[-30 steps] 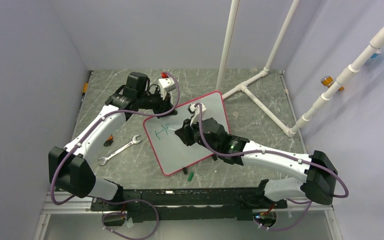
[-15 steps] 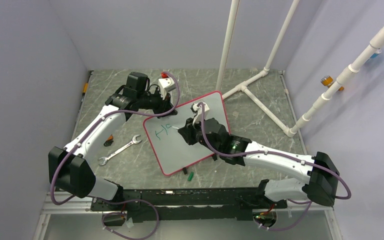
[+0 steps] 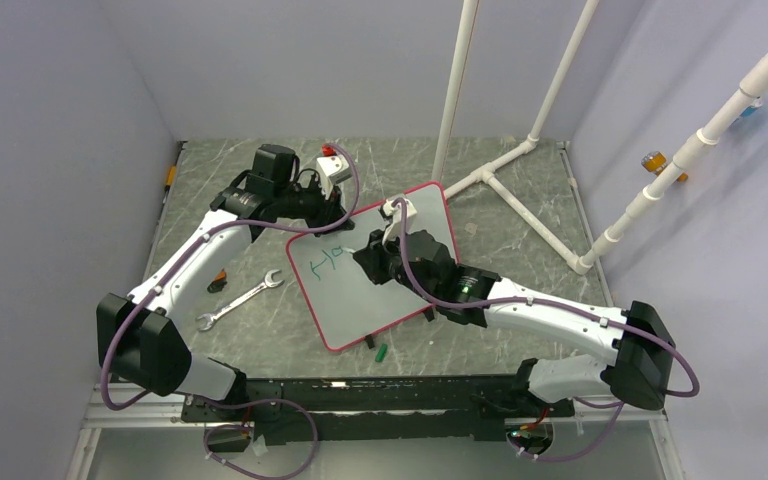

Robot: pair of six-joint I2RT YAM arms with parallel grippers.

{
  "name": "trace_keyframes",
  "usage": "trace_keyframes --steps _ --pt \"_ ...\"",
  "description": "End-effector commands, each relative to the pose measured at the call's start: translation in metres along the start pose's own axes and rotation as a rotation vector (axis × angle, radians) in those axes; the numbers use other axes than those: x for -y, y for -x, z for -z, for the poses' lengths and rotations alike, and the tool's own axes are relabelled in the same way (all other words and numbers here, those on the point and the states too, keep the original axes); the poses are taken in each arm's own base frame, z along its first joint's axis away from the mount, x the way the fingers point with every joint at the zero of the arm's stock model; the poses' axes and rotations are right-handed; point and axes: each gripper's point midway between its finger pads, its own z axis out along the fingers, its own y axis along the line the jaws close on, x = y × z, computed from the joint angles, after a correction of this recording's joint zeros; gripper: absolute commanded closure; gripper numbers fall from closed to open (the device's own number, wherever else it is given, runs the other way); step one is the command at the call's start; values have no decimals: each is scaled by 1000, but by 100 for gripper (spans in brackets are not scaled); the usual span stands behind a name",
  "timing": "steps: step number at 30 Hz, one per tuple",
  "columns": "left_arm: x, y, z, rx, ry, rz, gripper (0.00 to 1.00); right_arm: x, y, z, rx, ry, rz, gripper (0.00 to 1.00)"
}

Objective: Write a sentence on the whiteboard

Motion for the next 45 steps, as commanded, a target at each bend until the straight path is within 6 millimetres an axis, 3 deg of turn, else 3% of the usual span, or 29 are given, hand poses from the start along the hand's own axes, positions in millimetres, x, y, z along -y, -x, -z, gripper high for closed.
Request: trace_keyframes --steps 1,9,14,21,30,37,45 --pt "-4 5 9 1 58 -87 100 7 17 -5 47 -42 5 100" --pt "-3 7 11 8 60 -92 100 18 -7 4 11 -64 -28 100" --pt "-2 8 12 9 59 -93 100 25 -9 13 15 -82 -39 100" --pt "-2 8 12 12 59 -95 100 22 5 18 38 -75 -31 100" --pt "-1 9 13 15 59 -96 100 -6 41 29 131 58 -39 100" --pt "0 9 13 17 55 -97 100 3 51 25 149 -11 -42 100" --pt "1 10 13 20 53 -101 100 16 41 10 108 -56 -51 100"
